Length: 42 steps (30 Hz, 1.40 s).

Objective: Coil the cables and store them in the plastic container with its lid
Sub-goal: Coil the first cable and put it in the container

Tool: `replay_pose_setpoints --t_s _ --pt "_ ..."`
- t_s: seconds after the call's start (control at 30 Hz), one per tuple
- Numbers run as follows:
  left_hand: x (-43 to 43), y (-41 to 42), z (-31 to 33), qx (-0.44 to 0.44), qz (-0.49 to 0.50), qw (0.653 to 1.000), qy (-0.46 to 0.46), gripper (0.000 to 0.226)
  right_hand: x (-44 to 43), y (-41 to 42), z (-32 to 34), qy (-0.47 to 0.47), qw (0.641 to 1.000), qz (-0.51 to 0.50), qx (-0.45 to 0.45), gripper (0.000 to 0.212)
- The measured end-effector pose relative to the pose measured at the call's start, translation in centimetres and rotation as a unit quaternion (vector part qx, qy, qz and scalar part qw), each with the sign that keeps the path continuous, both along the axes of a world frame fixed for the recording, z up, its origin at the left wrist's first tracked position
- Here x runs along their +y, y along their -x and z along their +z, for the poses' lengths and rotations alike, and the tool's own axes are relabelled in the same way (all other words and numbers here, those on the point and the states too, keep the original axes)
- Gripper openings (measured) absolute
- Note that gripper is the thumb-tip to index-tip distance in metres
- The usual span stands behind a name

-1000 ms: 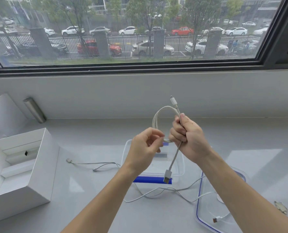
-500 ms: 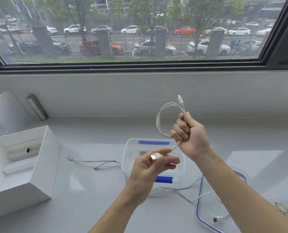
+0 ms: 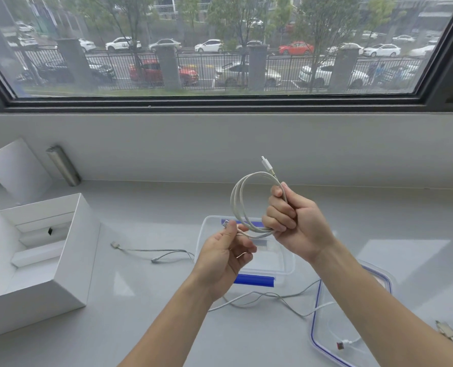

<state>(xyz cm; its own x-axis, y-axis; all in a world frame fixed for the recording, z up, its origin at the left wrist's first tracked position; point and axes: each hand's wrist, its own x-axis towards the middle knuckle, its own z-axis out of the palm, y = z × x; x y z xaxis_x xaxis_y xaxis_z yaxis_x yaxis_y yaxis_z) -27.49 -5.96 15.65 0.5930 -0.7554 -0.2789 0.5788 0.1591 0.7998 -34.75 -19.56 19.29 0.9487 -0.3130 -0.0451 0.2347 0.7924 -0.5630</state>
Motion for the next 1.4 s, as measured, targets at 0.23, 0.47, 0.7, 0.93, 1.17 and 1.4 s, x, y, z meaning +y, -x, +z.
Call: replay_pose_setpoints --t_s 0.23,0.47,0.7,0.93,1.17,1.4 --pt "-0.5 -1.7 0.6 -0.028 0.011 1.000 0.000 0.026 1.4 -0.2 0.0 0.028 0.999 0.011 0.025 0.026" --pt "0.4 -3.0 1.7 -0.048 -0.103 0.991 0.070 0.030 1.8 -0.6 -0.4 0.030 0.999 -0.003 0.045 0.030" --pt "1.1 -3.1 1.4 -0.016 -0.111 0.986 0.125 0.030 2.2 -1.2 -0.7 0.025 0.997 -0.040 0.069 0.034" --pt "1.5 -3.4 1.2 -0.013 -0.067 0.990 0.126 0.033 2.0 -1.9 -1.4 0.057 0.982 -0.132 0.120 0.035" --pt "0.4 -2.0 0.1 -0.214 0.053 0.974 0.049 0.050 2.6 -2.5 -2.3 0.035 0.973 -0.180 0.139 0.034" --pt "0.1 -2.3 -0.4 -0.244 0.101 0.964 0.022 0.034 2.5 -1.7 -2.0 0.092 0.980 -0.133 0.113 0.028"
